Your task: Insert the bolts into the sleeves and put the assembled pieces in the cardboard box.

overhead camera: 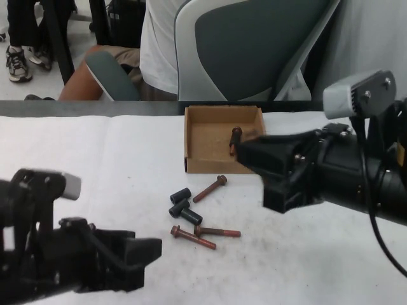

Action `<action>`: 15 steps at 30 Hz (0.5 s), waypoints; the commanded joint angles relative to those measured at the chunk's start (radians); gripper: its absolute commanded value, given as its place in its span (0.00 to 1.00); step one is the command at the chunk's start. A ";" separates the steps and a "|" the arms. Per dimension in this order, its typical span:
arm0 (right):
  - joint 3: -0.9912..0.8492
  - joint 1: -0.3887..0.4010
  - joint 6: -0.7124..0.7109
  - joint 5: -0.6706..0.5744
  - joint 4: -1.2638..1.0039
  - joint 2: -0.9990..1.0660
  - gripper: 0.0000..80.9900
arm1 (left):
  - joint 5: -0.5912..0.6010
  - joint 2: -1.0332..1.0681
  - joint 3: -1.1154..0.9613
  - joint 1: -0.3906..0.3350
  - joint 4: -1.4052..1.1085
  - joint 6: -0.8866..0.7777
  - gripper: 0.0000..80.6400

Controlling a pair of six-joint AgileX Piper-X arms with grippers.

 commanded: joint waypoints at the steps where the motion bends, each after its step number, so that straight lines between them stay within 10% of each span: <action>1: -0.018 -0.066 0.054 -0.001 0.063 0.001 0.00 | -0.023 0.021 -0.036 0.002 0.033 0.010 0.56; 15: -0.281 -0.202 0.110 -0.161 0.343 0.242 0.00 | -0.024 0.358 -0.343 0.002 0.210 -0.120 0.56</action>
